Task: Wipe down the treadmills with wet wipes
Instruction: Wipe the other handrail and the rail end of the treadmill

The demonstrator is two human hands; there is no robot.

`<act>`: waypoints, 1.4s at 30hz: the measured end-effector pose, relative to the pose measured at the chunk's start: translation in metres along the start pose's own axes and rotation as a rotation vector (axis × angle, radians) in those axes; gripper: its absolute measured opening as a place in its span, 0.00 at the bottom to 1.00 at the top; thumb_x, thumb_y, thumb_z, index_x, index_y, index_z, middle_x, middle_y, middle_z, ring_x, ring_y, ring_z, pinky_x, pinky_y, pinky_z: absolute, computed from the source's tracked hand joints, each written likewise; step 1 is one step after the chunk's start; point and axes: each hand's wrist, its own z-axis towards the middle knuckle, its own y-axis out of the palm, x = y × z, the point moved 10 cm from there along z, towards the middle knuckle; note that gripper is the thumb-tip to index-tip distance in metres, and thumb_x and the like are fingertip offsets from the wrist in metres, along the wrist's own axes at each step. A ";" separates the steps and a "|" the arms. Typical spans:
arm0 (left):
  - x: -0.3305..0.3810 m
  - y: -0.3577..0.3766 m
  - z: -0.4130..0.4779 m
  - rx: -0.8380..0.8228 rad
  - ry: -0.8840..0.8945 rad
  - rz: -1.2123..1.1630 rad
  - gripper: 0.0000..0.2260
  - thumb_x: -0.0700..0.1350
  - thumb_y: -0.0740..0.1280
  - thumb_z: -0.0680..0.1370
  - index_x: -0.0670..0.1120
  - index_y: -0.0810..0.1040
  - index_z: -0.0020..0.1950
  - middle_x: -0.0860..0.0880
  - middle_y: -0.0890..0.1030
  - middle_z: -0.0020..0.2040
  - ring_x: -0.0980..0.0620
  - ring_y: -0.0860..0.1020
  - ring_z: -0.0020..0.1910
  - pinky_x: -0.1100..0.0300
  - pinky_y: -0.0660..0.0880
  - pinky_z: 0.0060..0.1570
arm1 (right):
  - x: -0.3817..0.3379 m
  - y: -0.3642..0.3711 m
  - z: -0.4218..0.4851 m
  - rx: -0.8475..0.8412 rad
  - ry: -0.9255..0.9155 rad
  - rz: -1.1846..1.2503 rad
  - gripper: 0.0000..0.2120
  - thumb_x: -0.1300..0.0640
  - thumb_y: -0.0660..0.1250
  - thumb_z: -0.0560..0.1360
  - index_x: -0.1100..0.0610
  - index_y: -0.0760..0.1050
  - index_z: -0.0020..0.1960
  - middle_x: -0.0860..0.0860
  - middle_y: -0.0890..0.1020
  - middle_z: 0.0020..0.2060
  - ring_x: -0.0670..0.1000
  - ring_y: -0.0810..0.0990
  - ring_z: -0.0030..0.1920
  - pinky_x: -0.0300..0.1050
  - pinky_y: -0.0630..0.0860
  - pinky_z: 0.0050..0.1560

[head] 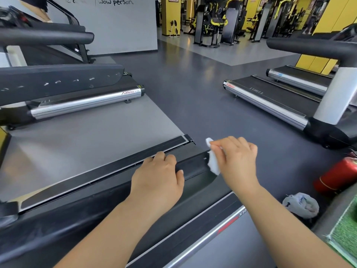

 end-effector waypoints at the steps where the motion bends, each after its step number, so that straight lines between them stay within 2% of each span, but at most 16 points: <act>1: -0.001 -0.001 0.001 0.007 -0.007 -0.004 0.17 0.55 0.52 0.81 0.49 0.67 0.67 0.52 0.70 0.62 0.50 0.70 0.60 0.59 0.68 0.54 | -0.017 0.002 -0.001 -0.009 -0.044 0.047 0.13 0.51 0.60 0.75 0.52 0.80 0.38 0.46 0.76 0.31 0.53 0.72 0.33 0.48 0.58 0.42; 5: -0.003 -0.003 0.003 0.025 -0.019 0.000 0.16 0.54 0.52 0.81 0.50 0.68 0.66 0.52 0.71 0.60 0.51 0.71 0.58 0.60 0.67 0.50 | -0.052 0.015 -0.011 -0.023 -0.188 0.027 0.10 0.54 0.62 0.75 0.52 0.79 0.37 0.46 0.76 0.30 0.53 0.72 0.32 0.49 0.62 0.42; 8: -0.003 -0.003 0.001 0.048 -0.016 0.012 0.16 0.55 0.52 0.81 0.50 0.67 0.65 0.53 0.71 0.60 0.52 0.71 0.58 0.62 0.66 0.50 | -0.038 0.021 -0.005 -0.038 -0.214 -0.068 0.10 0.55 0.62 0.74 0.53 0.77 0.35 0.46 0.76 0.30 0.54 0.73 0.32 0.48 0.60 0.42; 11: -0.002 -0.002 0.002 0.057 -0.016 0.026 0.16 0.54 0.52 0.81 0.50 0.67 0.65 0.52 0.70 0.60 0.51 0.70 0.58 0.62 0.66 0.51 | -0.003 0.022 0.008 -0.071 -0.148 -0.148 0.13 0.53 0.58 0.74 0.52 0.78 0.35 0.47 0.77 0.30 0.55 0.74 0.32 0.47 0.57 0.42; 13: -0.002 -0.003 0.001 0.060 -0.016 0.035 0.15 0.54 0.52 0.81 0.50 0.67 0.65 0.53 0.70 0.60 0.51 0.70 0.58 0.63 0.65 0.50 | 0.013 0.014 0.013 -0.071 -0.072 -0.078 0.13 0.51 0.58 0.74 0.51 0.79 0.37 0.46 0.78 0.31 0.56 0.75 0.33 0.46 0.56 0.41; 15: 0.000 -0.003 0.002 0.063 -0.012 0.059 0.15 0.54 0.52 0.81 0.50 0.66 0.65 0.53 0.70 0.60 0.51 0.71 0.57 0.63 0.64 0.49 | -0.002 0.008 0.014 -0.069 -0.069 0.058 0.12 0.50 0.60 0.74 0.50 0.80 0.38 0.46 0.78 0.31 0.55 0.75 0.33 0.46 0.57 0.41; 17: 0.003 -0.004 0.004 0.056 -0.005 0.098 0.15 0.54 0.51 0.81 0.50 0.66 0.64 0.52 0.71 0.59 0.49 0.72 0.55 0.61 0.63 0.46 | -0.040 0.012 0.008 -0.082 -0.162 0.166 0.11 0.49 0.62 0.73 0.48 0.81 0.38 0.45 0.78 0.31 0.52 0.75 0.32 0.47 0.60 0.40; 20: 0.006 -0.005 0.006 0.033 -0.005 0.125 0.14 0.55 0.52 0.81 0.51 0.67 0.63 0.52 0.71 0.59 0.49 0.72 0.53 0.60 0.63 0.42 | -0.075 0.022 -0.008 -0.082 -0.286 0.171 0.11 0.53 0.61 0.73 0.49 0.79 0.35 0.45 0.74 0.30 0.51 0.73 0.31 0.47 0.62 0.37; 24: 0.002 -0.006 0.007 0.015 -0.014 0.117 0.16 0.59 0.54 0.80 0.51 0.69 0.60 0.53 0.72 0.58 0.50 0.74 0.54 0.60 0.67 0.44 | -0.059 0.017 -0.006 -0.030 -0.292 0.083 0.11 0.55 0.61 0.73 0.52 0.75 0.32 0.46 0.71 0.28 0.52 0.70 0.30 0.47 0.61 0.36; 27: 0.000 -0.007 0.006 0.012 -0.029 0.104 0.18 0.61 0.54 0.79 0.52 0.69 0.61 0.53 0.72 0.58 0.50 0.74 0.55 0.59 0.70 0.49 | -0.027 0.018 0.006 -0.035 -0.271 -0.048 0.08 0.58 0.67 0.67 0.51 0.73 0.31 0.47 0.71 0.27 0.53 0.69 0.28 0.47 0.59 0.37; 29: 0.001 -0.007 0.005 0.015 -0.029 0.104 0.18 0.62 0.54 0.79 0.52 0.69 0.62 0.53 0.72 0.59 0.50 0.74 0.56 0.59 0.70 0.50 | 0.004 0.018 0.011 -0.043 -0.198 -0.083 0.07 0.60 0.69 0.64 0.50 0.74 0.31 0.47 0.72 0.27 0.54 0.70 0.27 0.46 0.61 0.37; 32: 0.001 -0.006 0.007 0.003 -0.040 0.097 0.19 0.63 0.56 0.78 0.53 0.69 0.63 0.54 0.72 0.59 0.51 0.74 0.56 0.59 0.70 0.51 | 0.016 0.012 0.013 -0.066 -0.095 0.090 0.07 0.56 0.65 0.72 0.51 0.80 0.37 0.47 0.75 0.30 0.55 0.72 0.29 0.48 0.61 0.39; 35: -0.003 -0.005 0.008 -0.024 -0.078 0.083 0.20 0.64 0.58 0.76 0.53 0.69 0.62 0.55 0.71 0.56 0.52 0.73 0.55 0.60 0.68 0.48 | -0.028 0.017 0.005 -0.107 -0.204 0.235 0.11 0.52 0.61 0.74 0.50 0.81 0.39 0.46 0.76 0.31 0.52 0.72 0.31 0.48 0.61 0.39; 38: -0.005 -0.002 0.006 -0.045 -0.117 0.061 0.22 0.66 0.61 0.74 0.55 0.68 0.62 0.56 0.71 0.56 0.52 0.72 0.56 0.61 0.66 0.46 | -0.044 0.020 -0.007 -0.102 -0.292 0.229 0.11 0.53 0.61 0.74 0.50 0.81 0.38 0.46 0.75 0.30 0.51 0.72 0.31 0.47 0.61 0.38; 42: -0.006 -0.002 0.004 -0.041 -0.140 0.029 0.22 0.65 0.62 0.74 0.55 0.68 0.63 0.56 0.71 0.57 0.52 0.72 0.57 0.61 0.67 0.48 | 0.009 0.022 0.002 -0.102 -0.184 0.109 0.12 0.54 0.59 0.74 0.53 0.79 0.36 0.47 0.75 0.30 0.55 0.74 0.29 0.46 0.61 0.39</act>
